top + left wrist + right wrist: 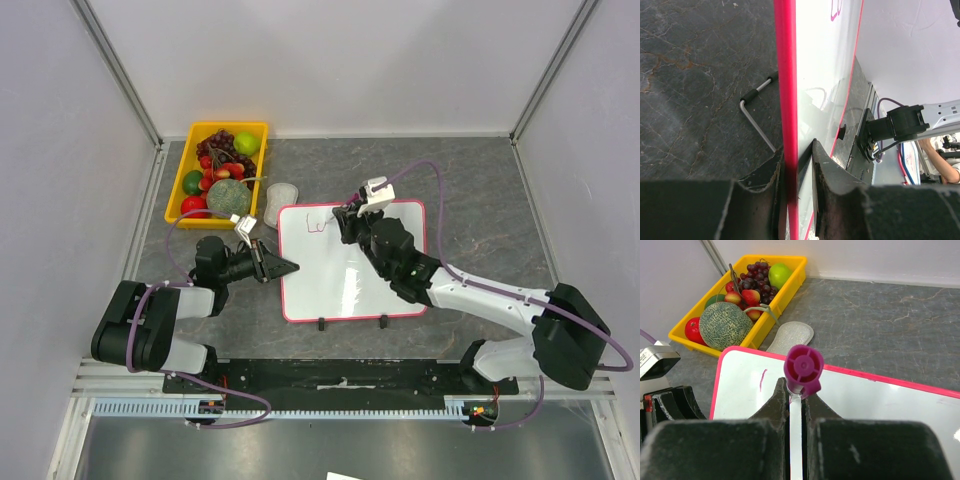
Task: Write a sentence on the whiteboard
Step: Write with the whiteboard marker on the whiteboard.
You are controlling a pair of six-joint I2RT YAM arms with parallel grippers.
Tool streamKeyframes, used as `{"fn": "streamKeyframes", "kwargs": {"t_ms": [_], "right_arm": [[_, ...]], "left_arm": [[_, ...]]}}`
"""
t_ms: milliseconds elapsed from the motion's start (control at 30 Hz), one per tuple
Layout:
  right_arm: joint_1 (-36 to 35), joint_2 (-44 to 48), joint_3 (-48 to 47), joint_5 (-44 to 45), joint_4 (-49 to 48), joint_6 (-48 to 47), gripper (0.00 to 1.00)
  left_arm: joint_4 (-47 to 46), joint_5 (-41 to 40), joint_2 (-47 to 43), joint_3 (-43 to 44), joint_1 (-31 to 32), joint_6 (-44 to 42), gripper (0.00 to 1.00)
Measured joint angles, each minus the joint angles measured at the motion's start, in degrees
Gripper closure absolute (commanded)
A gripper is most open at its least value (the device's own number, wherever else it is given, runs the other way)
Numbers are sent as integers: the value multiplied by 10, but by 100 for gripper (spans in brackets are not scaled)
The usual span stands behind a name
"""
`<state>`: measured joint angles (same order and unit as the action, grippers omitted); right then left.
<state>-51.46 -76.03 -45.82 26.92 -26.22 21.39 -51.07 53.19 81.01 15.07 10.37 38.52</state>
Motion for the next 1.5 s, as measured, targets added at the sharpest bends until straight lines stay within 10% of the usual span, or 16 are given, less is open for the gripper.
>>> {"fn": "streamKeyframes", "kwargs": {"t_ms": [1500], "right_arm": [[31,17,-8,-56,16,16,100]], "left_arm": [[-2,4,0,0,0,0,98]]}}
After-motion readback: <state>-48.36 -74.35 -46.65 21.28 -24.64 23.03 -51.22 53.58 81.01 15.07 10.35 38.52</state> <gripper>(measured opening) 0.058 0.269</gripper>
